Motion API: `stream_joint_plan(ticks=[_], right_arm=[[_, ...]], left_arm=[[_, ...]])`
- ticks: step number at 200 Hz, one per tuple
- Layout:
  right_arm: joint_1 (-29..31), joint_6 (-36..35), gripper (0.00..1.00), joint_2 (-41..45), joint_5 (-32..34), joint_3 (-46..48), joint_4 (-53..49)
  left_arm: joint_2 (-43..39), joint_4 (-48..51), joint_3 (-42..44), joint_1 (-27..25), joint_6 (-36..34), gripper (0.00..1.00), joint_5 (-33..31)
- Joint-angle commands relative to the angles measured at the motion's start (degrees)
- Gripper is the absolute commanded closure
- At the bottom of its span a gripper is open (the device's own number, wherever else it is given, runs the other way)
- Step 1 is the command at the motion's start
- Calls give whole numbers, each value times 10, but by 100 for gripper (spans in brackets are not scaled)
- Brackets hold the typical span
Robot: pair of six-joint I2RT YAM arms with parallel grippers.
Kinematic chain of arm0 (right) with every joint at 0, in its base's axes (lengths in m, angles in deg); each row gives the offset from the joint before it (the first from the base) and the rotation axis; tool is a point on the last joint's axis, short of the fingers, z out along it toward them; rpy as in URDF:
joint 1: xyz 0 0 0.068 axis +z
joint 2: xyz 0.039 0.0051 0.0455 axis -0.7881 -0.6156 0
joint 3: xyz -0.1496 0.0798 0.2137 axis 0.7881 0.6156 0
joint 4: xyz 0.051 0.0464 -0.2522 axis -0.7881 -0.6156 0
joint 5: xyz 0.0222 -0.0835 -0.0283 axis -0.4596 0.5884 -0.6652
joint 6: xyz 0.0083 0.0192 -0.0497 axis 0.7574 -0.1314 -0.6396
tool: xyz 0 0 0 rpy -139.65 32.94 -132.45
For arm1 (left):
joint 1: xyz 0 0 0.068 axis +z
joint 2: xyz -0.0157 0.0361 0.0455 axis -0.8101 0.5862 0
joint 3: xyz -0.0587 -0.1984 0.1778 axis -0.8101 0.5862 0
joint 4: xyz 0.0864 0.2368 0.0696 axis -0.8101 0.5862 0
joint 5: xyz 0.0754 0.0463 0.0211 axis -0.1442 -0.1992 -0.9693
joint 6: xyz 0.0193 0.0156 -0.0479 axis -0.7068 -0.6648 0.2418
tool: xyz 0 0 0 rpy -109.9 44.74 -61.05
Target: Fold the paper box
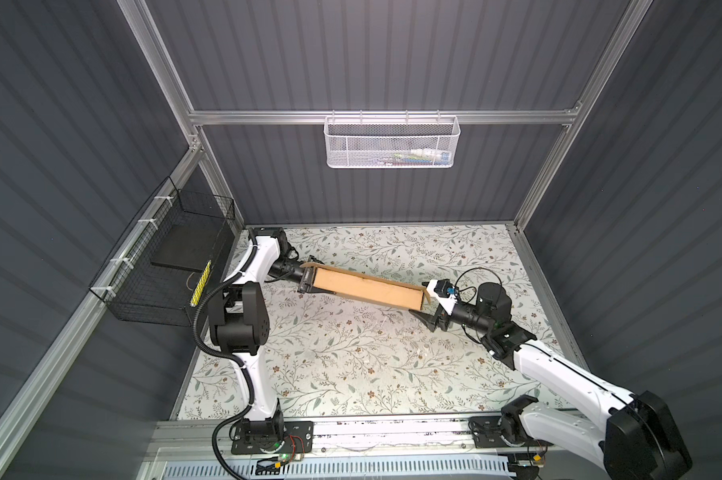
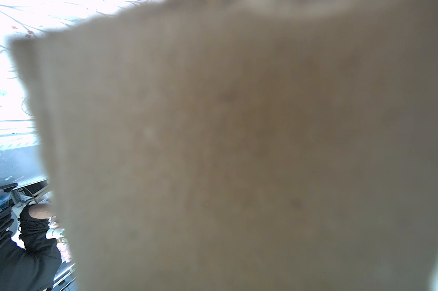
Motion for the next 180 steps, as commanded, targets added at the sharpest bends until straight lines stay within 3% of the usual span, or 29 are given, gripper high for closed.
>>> stream_joint_plan(ticks=[1, 180], right_arm=[[1, -3, 13, 4, -12, -31, 23], [33, 0, 12, -71, -34, -78, 63]], left_arm=[[11, 24, -17, 3, -24, 77, -21], [12, 32, -21, 3, -30, 78, -29]])
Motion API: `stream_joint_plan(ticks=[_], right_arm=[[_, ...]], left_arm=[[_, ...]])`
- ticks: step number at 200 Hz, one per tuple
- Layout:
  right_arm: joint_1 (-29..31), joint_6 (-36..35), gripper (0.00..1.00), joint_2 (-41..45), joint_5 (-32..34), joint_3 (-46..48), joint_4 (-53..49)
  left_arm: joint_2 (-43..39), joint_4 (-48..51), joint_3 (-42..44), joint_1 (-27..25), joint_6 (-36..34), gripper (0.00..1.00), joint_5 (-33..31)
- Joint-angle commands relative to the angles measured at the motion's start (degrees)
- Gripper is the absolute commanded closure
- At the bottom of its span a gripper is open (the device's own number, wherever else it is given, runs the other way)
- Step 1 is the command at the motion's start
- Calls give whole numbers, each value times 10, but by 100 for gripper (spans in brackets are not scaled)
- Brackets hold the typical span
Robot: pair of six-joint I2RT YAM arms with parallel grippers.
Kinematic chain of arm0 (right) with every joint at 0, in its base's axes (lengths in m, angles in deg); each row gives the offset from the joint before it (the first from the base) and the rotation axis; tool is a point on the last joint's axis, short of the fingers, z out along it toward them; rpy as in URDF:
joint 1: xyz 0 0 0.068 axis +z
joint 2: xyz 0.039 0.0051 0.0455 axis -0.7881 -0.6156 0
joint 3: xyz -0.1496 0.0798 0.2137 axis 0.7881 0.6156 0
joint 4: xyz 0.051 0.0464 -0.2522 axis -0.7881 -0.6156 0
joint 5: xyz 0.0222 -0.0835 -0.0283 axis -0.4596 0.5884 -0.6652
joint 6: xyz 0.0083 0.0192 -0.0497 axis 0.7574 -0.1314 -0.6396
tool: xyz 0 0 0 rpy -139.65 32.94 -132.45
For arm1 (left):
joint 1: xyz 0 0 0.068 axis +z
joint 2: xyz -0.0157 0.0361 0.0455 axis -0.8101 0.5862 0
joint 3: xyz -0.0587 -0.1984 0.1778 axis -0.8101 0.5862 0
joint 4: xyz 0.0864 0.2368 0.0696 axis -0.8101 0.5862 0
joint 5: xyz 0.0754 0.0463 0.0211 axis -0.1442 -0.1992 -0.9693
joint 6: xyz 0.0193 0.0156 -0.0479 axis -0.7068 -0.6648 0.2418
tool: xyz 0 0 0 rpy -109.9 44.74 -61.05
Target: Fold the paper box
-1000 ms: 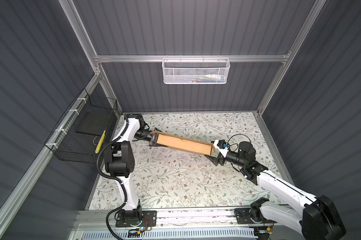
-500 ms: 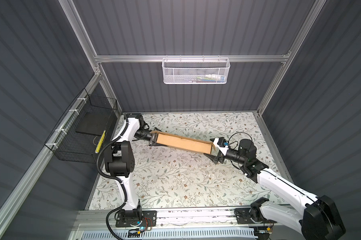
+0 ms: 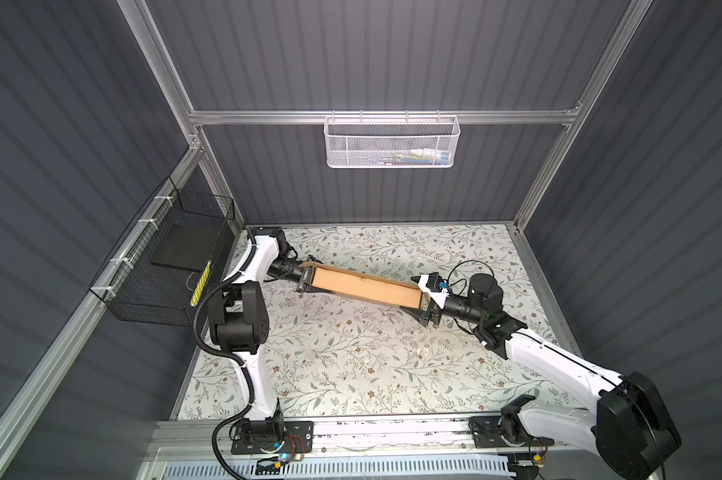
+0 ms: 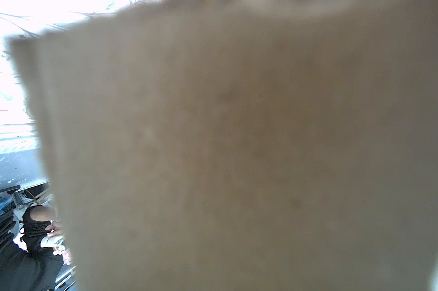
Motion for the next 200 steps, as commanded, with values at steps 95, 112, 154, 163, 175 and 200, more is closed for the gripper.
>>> stream_joint_plan(ticks=[95, 112, 154, 163, 175, 200], right_arm=[[41, 1, 13, -37, 31, -39, 43], [46, -2, 13, -40, 39, -41, 43], [52, -12, 16, -47, 56, -43, 38], [53, -14, 17, -48, 58, -44, 37], [54, -15, 19, -50, 60, -44, 36], [55, -19, 21, -50, 62, -43, 36]], left_arm=[[14, 29, -19, -1, -25, 78, -21], [16, 28, -20, -1, -26, 78, -21], [17, 30, -21, -1, -26, 78, -21], [17, 30, -21, -1, -26, 78, -21], [18, 30, -22, -1, -26, 78, -21], [18, 30, -23, -1, -25, 77, -21]])
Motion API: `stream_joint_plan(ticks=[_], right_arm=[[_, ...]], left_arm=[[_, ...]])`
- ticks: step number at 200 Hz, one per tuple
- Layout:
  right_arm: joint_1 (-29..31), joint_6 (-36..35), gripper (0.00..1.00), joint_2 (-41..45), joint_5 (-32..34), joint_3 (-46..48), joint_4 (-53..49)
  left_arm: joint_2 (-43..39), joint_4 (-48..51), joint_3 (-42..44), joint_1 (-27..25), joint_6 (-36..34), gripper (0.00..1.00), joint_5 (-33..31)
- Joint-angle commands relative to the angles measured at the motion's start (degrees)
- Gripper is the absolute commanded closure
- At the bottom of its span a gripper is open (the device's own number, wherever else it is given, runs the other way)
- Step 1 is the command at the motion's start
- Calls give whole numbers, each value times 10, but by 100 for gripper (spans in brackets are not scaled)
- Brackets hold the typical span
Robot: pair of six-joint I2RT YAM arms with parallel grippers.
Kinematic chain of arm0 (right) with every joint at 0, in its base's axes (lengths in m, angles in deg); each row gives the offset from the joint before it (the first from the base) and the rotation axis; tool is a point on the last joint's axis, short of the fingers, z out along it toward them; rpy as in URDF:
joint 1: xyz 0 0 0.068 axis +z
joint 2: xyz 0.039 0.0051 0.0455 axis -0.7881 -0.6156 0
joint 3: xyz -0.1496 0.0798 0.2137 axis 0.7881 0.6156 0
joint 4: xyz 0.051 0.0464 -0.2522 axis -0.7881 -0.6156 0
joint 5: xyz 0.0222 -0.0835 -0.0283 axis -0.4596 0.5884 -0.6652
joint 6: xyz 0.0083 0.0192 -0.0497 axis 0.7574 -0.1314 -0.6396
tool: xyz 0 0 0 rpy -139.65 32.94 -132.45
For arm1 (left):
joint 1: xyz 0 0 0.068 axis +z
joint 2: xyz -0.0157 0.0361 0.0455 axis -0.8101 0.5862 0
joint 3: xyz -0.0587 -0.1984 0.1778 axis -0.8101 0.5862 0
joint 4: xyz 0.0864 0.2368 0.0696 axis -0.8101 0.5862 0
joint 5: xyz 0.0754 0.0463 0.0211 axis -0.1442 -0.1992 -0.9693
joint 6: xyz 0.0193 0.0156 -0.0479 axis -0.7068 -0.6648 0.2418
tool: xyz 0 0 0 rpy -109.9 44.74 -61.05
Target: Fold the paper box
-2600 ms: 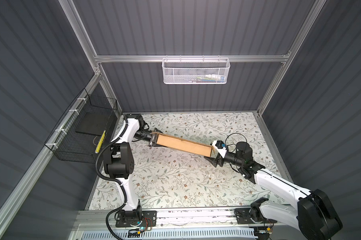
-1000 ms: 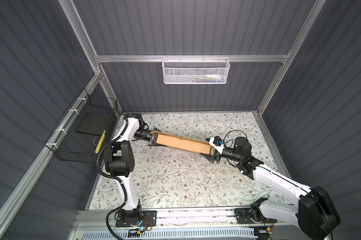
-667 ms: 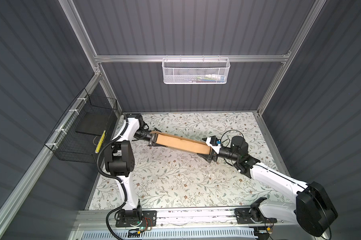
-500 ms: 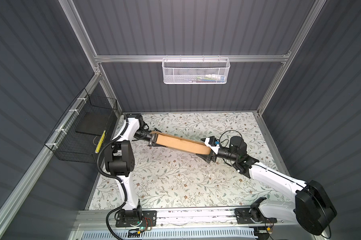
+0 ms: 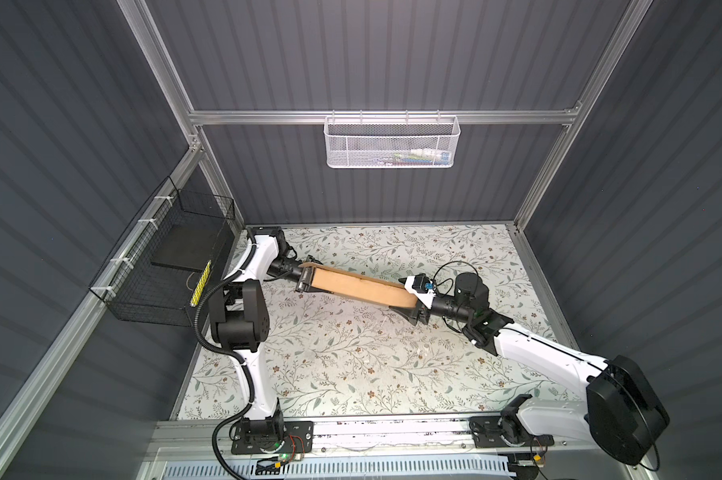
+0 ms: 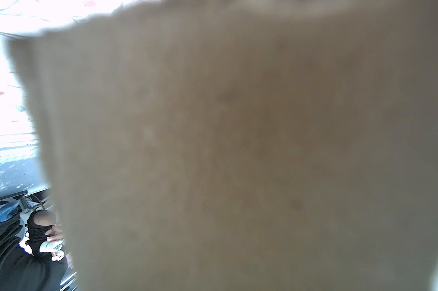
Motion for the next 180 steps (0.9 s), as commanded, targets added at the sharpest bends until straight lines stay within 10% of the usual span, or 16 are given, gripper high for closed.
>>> stream_joint_plan(ticks=[1, 180], right_arm=[[4, -9, 22, -5, 22, -19, 17], [3, -32, 35, -4, 28, -20, 3]], left_arm=[[5, 33, -14, -6, -15, 77, -11], [18, 38, -32, -6, -25, 56, -5]])
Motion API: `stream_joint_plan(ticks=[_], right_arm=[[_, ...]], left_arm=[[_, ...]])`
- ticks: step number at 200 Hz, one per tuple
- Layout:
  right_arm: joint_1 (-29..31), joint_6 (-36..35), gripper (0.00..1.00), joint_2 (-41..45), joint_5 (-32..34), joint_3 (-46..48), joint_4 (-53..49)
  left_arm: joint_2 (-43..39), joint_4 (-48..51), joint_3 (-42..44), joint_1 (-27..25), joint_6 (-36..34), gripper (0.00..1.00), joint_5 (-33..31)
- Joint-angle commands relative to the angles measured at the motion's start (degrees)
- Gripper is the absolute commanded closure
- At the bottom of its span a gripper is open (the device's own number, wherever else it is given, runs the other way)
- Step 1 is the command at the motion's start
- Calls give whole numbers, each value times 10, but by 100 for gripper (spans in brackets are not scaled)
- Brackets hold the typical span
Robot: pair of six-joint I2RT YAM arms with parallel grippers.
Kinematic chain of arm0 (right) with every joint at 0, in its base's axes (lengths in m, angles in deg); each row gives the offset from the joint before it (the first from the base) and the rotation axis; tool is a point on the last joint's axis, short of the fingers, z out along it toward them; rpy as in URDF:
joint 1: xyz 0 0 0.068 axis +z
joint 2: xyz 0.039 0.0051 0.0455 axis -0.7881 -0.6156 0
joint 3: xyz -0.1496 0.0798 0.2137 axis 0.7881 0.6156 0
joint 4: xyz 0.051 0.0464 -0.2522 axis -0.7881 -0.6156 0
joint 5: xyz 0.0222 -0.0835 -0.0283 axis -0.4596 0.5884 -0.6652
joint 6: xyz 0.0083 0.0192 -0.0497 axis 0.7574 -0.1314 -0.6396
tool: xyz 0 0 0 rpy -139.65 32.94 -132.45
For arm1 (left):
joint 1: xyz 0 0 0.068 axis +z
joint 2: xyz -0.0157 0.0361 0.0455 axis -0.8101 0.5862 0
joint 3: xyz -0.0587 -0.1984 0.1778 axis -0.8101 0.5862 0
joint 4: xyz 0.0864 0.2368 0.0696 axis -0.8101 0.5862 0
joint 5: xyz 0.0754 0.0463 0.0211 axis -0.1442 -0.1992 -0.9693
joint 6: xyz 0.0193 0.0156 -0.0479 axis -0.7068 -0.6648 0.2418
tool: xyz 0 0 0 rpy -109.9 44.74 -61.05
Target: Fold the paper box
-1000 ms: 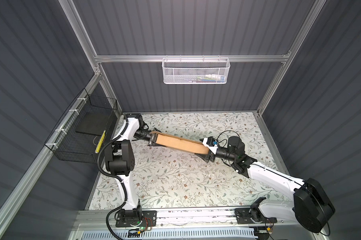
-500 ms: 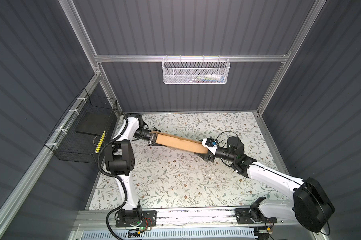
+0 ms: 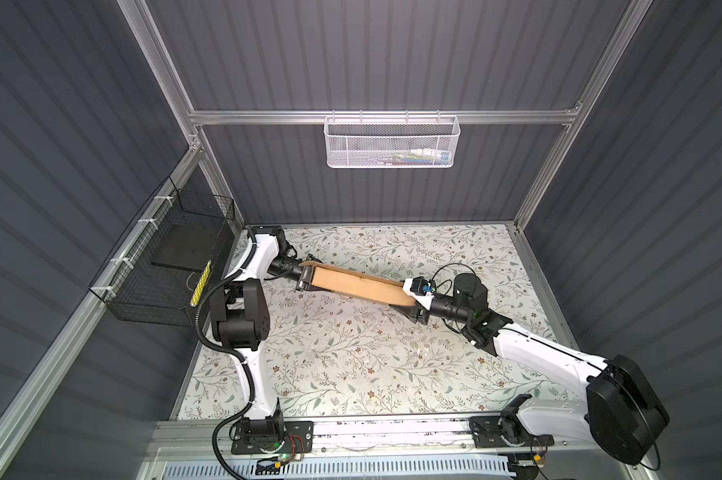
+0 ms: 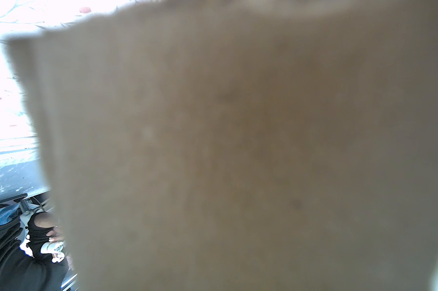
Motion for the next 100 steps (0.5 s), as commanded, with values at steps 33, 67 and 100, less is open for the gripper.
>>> stream_joint_plan(ticks=[33, 67, 100], right_arm=[[-1, -7, 38, -3, 22, -21, 4], [0, -10, 39, -1, 26, -20, 3], [-1, -13, 40, 3, 33, -15, 1]], left_arm=[[12, 38, -20, -5, -27, 51, -7], [15, 39, -24, -3, -30, 49, -9], [16, 39, -24, -1, -30, 48, -10]])
